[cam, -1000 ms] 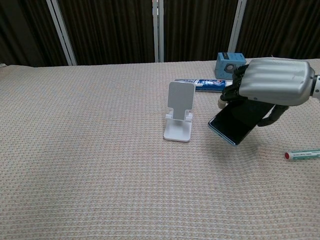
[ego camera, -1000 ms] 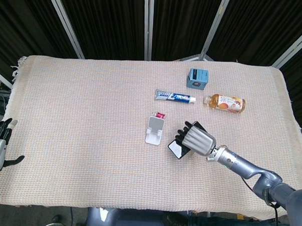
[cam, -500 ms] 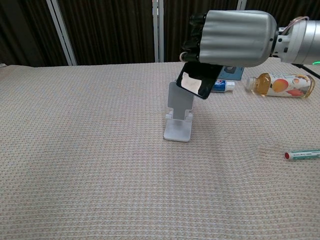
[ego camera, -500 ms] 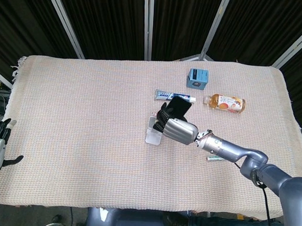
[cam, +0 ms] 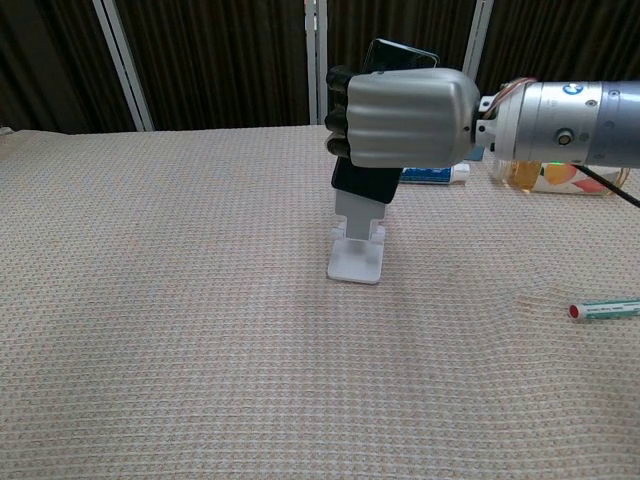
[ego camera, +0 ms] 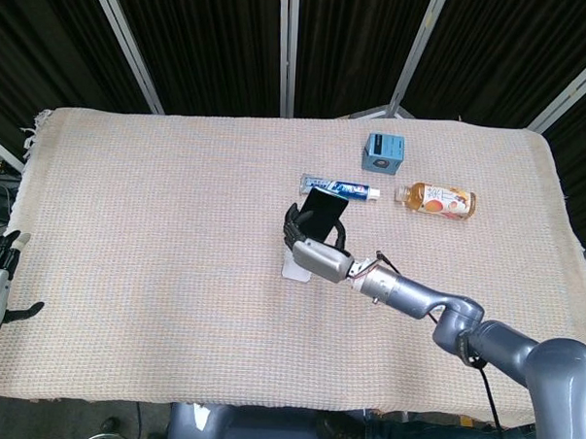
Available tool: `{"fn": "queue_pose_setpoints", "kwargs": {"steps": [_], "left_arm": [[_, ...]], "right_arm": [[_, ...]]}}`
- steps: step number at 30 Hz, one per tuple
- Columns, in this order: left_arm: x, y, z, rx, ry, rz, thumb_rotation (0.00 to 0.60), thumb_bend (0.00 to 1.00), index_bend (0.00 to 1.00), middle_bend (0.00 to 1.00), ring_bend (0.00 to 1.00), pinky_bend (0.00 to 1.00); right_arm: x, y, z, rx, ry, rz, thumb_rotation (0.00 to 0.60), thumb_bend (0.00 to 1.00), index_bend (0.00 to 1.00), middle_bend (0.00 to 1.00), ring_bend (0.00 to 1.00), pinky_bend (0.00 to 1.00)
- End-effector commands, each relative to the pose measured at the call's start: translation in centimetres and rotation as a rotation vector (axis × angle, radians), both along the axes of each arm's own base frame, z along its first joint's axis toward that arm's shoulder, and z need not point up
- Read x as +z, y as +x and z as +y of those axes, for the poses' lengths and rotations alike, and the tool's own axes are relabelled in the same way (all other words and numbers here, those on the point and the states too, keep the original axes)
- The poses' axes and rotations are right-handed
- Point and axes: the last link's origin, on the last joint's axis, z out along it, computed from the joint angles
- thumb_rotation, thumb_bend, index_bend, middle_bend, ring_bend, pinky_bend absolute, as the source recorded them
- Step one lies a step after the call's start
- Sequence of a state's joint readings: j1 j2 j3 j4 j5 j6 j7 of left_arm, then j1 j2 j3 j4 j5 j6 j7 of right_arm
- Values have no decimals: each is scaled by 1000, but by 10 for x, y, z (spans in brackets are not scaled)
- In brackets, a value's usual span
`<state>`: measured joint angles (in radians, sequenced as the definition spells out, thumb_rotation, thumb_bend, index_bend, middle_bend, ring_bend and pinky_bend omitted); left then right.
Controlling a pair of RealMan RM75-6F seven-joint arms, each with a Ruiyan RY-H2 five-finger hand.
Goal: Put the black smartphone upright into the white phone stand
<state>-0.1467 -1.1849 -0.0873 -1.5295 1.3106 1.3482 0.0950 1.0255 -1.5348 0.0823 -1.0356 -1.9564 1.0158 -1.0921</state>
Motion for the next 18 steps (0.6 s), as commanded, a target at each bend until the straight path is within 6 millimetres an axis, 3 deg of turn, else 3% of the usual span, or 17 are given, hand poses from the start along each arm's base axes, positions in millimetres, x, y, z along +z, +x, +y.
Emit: {"fn": "queue_pose_setpoints", "kwargs": {"steps": [1,18], "left_arm": [[0,0,0,1,0,-1,600,0,0,0,0,0],[0,-1,1,2,-5,-6,600,0,0,0,0,0]], "right_arm": [[-13,7,8,-1,-1,21,600,230,566,585,514,326],[-33,6,12,-6,-1,107,600,233,565,576,514,326]]}}
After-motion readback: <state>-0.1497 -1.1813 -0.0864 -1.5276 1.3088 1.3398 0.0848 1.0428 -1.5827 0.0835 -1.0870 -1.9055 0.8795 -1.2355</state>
